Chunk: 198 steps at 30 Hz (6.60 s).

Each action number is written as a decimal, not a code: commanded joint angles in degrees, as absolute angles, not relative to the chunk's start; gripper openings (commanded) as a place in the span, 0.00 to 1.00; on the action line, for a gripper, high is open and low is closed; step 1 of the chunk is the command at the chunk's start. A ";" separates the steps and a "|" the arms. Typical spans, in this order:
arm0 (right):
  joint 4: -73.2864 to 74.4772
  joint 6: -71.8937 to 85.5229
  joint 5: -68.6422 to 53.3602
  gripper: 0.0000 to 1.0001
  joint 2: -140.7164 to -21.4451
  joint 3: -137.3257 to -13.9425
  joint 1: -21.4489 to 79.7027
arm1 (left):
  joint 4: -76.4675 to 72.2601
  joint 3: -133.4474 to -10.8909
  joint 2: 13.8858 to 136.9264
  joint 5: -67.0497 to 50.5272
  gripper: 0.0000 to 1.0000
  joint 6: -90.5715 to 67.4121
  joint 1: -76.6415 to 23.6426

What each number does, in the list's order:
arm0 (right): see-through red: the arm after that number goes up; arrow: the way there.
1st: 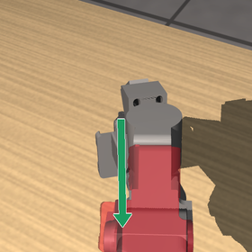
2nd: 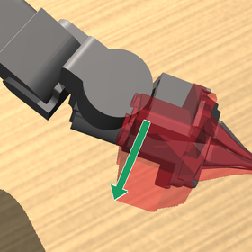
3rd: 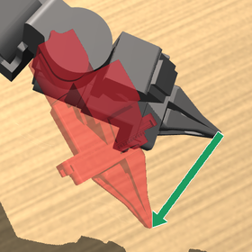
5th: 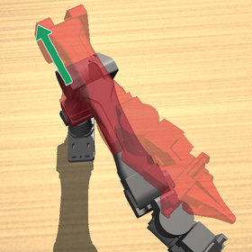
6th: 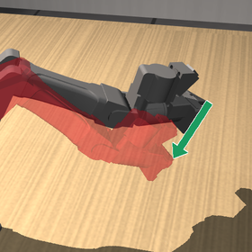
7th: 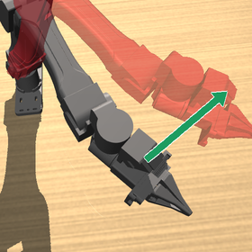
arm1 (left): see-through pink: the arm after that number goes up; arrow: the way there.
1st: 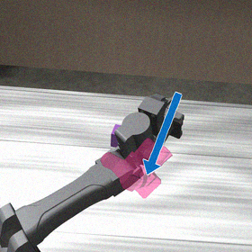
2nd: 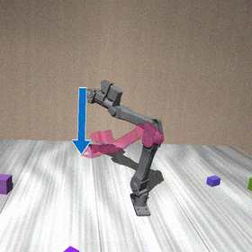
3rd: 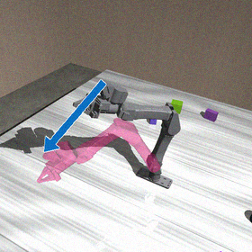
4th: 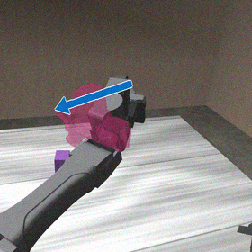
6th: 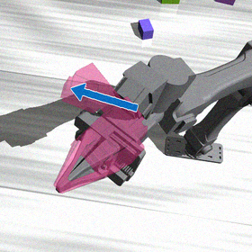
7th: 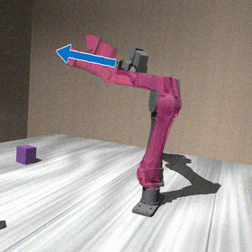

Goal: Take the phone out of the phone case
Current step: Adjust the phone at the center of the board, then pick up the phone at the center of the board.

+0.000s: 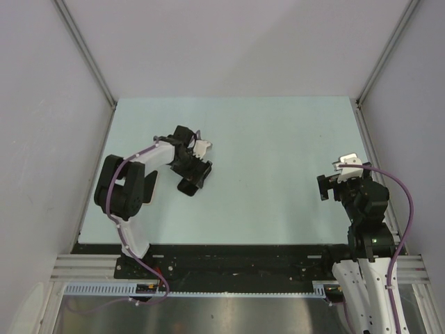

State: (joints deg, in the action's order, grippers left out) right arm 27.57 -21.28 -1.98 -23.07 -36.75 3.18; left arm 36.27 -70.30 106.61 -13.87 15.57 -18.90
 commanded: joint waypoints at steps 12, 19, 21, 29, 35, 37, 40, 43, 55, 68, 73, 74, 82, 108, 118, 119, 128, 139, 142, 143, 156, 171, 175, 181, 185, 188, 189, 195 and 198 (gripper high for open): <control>26.28 -21.71 -2.11 1.00 -22.59 -36.91 3.52 | 40.16 -63.01 99.40 -20.65 1.00 19.77 -19.60; 26.46 -21.80 -2.20 1.00 -22.94 -36.83 3.52 | 41.83 -65.39 100.55 -23.90 1.00 19.95 -24.25; 26.37 -21.71 -2.20 1.00 -23.03 -36.83 3.60 | 42.01 -66.18 100.81 -24.17 1.00 19.60 -25.48; 26.46 -21.71 -2.11 1.00 -23.03 -36.83 3.69 | 42.01 -73.02 106.33 -24.26 1.00 17.67 -31.11; 26.46 -21.88 -2.37 1.00 -23.81 -36.83 3.69 | 42.36 -81.72 111.35 -25.13 1.00 16.70 -32.25; 26.46 -21.97 -2.55 1.00 -24.08 -36.83 3.78 | 43.06 -83.49 112.06 -25.66 1.00 16.87 -32.87; 26.54 -22.76 -3.69 1.00 -24.70 -36.83 4.13 | 44.12 -84.38 109.27 -28.65 1.00 17.93 -32.87; 26.54 -24.34 -6.32 0.99 -26.27 -37.00 5.18 | 44.38 -81.92 103.48 -30.05 1.00 20.56 -32.78; 26.10 -28.57 -12.84 1.00 -40.60 -43.33 11.77 | 41.66 -83.40 100.45 -22.69 1.00 25.47 -22.67; 27.86 -26.81 -13.10 1.00 -37.18 -42.19 13.36 | 42.54 -84.38 107.83 -7.03 1.00 56.32 -27.77; 27.07 -26.89 -12.92 1.00 -36.39 -40.87 13.27 | 46.39 -85.69 111.96 -7.56 1.00 59.41 -28.12; 27.16 -26.89 -12.83 1.00 -36.30 -40.78 13.27 | 47.10 -87.52 112.93 -7.56 1.00 59.50 -28.12; 26.90 -26.98 -12.57 1.00 -35.33 -39.90 13.27 | 54.31 -95.27 119.26 -12.13 1.00 58.01 -28.04; 26.37 -26.89 -12.66 1.00 -34.28 -39.02 13.36 | 57.74 -100.11 127.00 -14.15 1.00 55.28 -27.16; 25.93 -26.81 -12.30 1.00 -34.01 -38.67 13.27 | 58.27 -96.07 124.90 -18.89 0.65 53.44 -27.77; 25.84 -26.81 -12.39 1.00 -34.01 -38.67 13.36 | 58.27 -94.93 124.11 -19.24 0.60 53.44 -27.86; 25.75 -26.37 -13.18 1.00 -34.80 -38.67 13.53 | 58.18 -89.22 120.24 -23.63 0.35 51.51 -30.58; 22.94 -24.17 -15.29 1.00 -40.34 -38.85 15.64 | 48.26 -82.53 112.77 -26.98 0.30 43.87 -33.57; 21.45 -22.86 -15.29 1.00 -42.35 -39.64 15.73 | 45.71 -81.30 111.62 -26.90 0.29 42.28 -34.27; 20.75 -22.42 -15.38 1.00 -42.80 -39.81 15.82 | 45.18 -80.43 111.10 -26.89 0.29 41.93 -34.45; 21.00 -10.56 -27.74 1.00 -57.38 -47.19 9.59 | 35.43 -72.87 107.85 -25.14 0.13 37.71 -37.71; 25.49 -7.38 -46.32 1.00 -75.15 -54.93 5.88 | 23.91 -66.80 99.85 -28.56 0.00 32.79 -37.71; 25.40 -7.91 -45.62 1.00 -76.02 -54.93 8.17 | 22.68 -66.18 97.65 -30.32 0.00 31.38 -37.79; 25.22 -8.09 -44.65 1.00 -79.71 -55.02 9.84 | 21.97 -64.51 97.82 -27.69 0.00 32.52 -38.41; 25.57 -8.79 -43.68 1.00 -79.45 -54.93 10.37 | 21.97 -63.90 100.80 -23.47 0.02 33.49 -38.85; 25.93 -9.32 -42.98 1.00 -78.31 -54.93 10.02 | 21.97 -63.63 102.30 -20.31 0.06 34.63 -39.72; 26.01 -9.32 -42.98 1.00 -78.22 -54.93 9.93 | 21.97 -63.63 103.26 -19.69 0.08 34.89 -40.16; 26.28 -9.32 -42.89 1.00 -77.87 -54.93 7.74 | 22.06 -64.42 104.33 -18.19 0.45 35.16 -41.31; 26.28 -9.49 -42.98 1.00 -77.61 -54.93 6.86 | 22.24 -65.12 104.94 -18.28 0.69 34.89 -41.75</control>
State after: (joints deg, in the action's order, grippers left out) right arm 26.06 -8.64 -43.07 -79.42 -53.10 8.08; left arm 23.70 -63.83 103.90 -18.98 34.11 -40.58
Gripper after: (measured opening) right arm 0.995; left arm 0.735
